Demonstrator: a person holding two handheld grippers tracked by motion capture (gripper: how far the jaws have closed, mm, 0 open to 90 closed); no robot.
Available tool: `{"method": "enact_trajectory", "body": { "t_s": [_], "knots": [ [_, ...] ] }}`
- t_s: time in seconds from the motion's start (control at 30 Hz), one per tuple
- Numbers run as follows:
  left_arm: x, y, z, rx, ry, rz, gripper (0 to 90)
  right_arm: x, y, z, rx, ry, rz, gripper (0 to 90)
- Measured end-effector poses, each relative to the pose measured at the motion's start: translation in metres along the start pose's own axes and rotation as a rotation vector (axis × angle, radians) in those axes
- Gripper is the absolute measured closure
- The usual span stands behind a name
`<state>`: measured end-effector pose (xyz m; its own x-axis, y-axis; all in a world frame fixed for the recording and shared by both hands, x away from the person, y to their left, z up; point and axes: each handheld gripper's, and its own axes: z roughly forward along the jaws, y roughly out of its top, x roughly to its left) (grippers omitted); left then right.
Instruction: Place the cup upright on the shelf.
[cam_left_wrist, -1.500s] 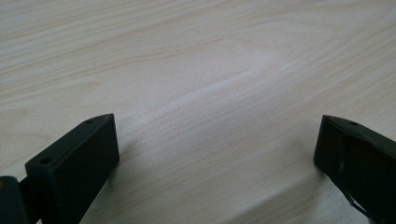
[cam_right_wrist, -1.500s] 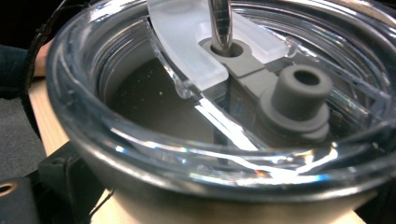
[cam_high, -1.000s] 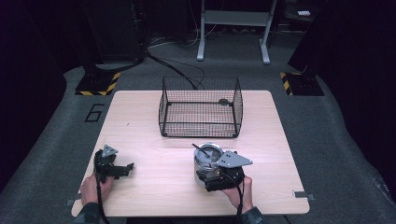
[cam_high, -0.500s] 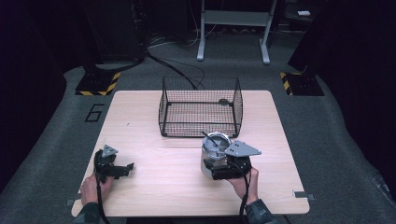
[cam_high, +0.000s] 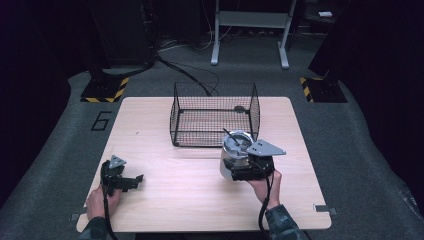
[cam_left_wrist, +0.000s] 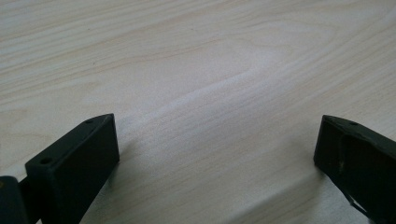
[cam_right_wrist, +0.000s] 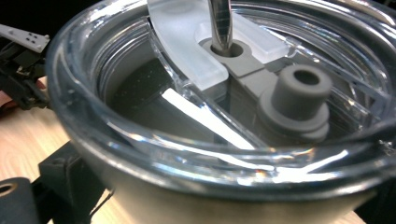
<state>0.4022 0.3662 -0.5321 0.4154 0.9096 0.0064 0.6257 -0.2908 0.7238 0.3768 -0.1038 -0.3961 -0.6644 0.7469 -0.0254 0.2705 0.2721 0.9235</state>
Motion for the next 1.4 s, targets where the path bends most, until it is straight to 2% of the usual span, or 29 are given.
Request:
{"method": "enact_trajectory", "body": {
  "t_s": [0.3, 0.53, 1.4],
  "knots": [
    [0.0, 0.0, 0.0, -0.003, 0.001, -0.002, 0.1, -0.011, 0.007, 0.002, 0.005, -0.017, -0.003, 3.4],
    [0.0, 0.0, 0.0, -0.006, 0.003, 0.0, 0.0, -0.018, 0.012, 0.003, 0.005, -0.032, 0.014, 3.3],
    [0.0, 0.0, 0.0, -0.005, 0.002, -0.002, 0.1, -0.048, 0.055, 0.011, -0.019, -0.071, 0.019, 3.4]
  ]
}}
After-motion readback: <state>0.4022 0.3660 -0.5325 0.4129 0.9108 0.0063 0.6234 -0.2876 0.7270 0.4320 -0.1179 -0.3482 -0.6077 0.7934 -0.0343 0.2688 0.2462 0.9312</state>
